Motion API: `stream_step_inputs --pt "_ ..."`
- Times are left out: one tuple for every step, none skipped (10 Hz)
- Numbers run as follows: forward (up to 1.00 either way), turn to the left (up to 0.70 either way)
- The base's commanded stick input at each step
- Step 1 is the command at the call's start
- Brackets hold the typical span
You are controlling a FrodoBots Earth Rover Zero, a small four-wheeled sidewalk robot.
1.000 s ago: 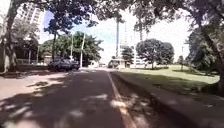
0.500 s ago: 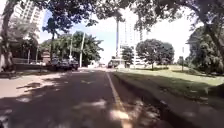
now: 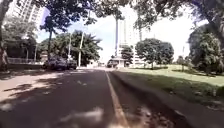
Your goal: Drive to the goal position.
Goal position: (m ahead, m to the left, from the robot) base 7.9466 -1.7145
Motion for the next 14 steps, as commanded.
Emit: stream_step_inputs --pt "0.7 0.35" --pt "0.7 0.35" --pt "0.7 0.35" --pt "0.7 0.32" --pt "0.7 0.13" --pt "0.7 0.0" --pt "0.7 0.0" --pt "0.7 0.0" --pt "0.7 0.0" --pt "0.7 0.0" --pt "0.7 0.0" --pt "0.7 0.0" --pt "0.7 0.0" --pt "0.7 0.0"
